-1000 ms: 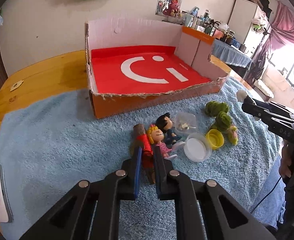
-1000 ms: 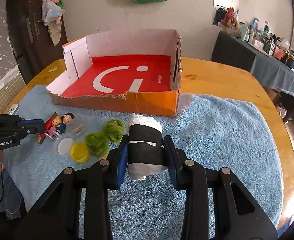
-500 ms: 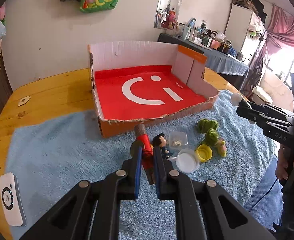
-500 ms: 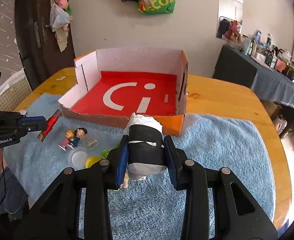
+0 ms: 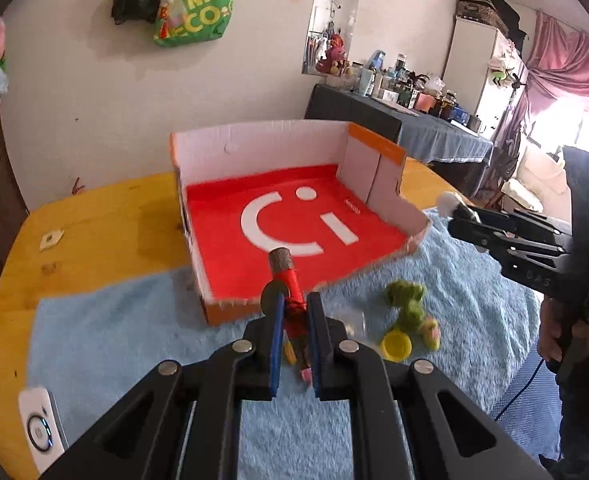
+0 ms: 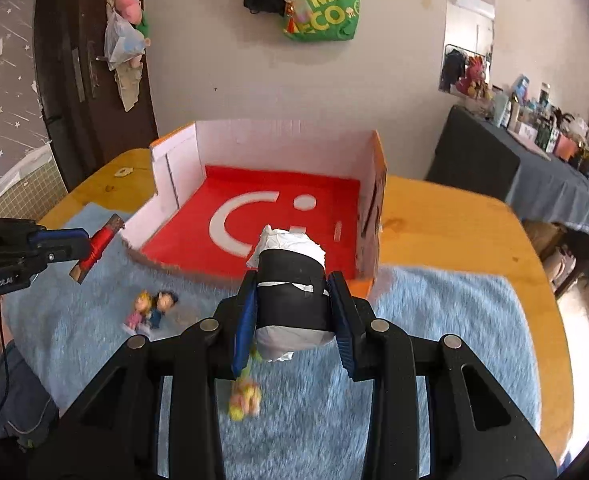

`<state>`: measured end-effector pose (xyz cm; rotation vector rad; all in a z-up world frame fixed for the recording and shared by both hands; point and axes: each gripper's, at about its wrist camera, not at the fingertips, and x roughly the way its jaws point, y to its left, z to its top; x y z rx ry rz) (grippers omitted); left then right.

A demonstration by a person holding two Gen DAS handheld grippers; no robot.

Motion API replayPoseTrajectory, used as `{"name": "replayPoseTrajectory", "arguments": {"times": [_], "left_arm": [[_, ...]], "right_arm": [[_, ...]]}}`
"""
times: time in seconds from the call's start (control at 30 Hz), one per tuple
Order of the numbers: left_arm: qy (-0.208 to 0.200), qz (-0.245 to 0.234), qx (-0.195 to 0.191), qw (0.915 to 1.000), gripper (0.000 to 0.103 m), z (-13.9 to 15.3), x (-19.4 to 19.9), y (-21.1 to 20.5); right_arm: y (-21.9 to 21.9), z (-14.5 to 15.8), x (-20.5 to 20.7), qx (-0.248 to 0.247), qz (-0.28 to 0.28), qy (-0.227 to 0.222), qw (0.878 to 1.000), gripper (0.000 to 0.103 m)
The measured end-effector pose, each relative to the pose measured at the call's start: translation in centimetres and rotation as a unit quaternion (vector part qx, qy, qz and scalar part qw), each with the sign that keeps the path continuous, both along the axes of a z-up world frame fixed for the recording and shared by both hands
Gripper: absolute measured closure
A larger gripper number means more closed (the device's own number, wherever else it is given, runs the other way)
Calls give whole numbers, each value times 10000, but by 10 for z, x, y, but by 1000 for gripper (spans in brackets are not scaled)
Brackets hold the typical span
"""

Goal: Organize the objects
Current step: 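Carry the red figure with the left tool while the right tool carries the roll into the box, then open both tools to release the red figure and the roll onto the red floor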

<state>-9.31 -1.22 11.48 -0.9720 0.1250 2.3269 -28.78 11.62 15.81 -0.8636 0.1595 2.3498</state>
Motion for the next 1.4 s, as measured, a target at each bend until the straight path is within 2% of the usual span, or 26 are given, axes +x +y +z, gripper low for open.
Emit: {"name": "replayPoseTrajectory", "arguments": {"times": [0.2, 0.33, 0.53, 0.67, 0.9, 1.13, 1.23, 1.4], "left_arm": [[4, -45, -582, 9983, 92, -1, -43, 27], [-215, -92, -960, 9951, 92, -16, -73, 41], [-487, -208, -1614, 9855, 92, -48, -99, 58], [-593, -307, -1909, 9793, 92, -64, -103, 64], [-483, -299, -2028, 9776, 90, -68, -106, 62], [-460, -326, -2149, 9750, 86, -72, -105, 61], [-585, -304, -2078, 9759, 85, -74, -108, 57], [-557, -328, -2087, 9758, 84, -73, -108, 58]], "right_arm": [[30, -1, -43, 26, -27, -464, 9989, 70], [55, -16, -64, -276, -59, -865, 9958, 70], [80, -46, -81, -517, -72, -1594, 9858, 70], [88, -63, -84, -572, -128, -1963, 9788, 70], [89, -74, -86, -653, -65, -2176, 9738, 69], [87, -75, -83, -660, -39, -2160, 9741, 70], [84, -75, -83, -622, -27, -2170, 9742, 70], [83, -77, -84, -635, -17, -2166, 9742, 69]]}}
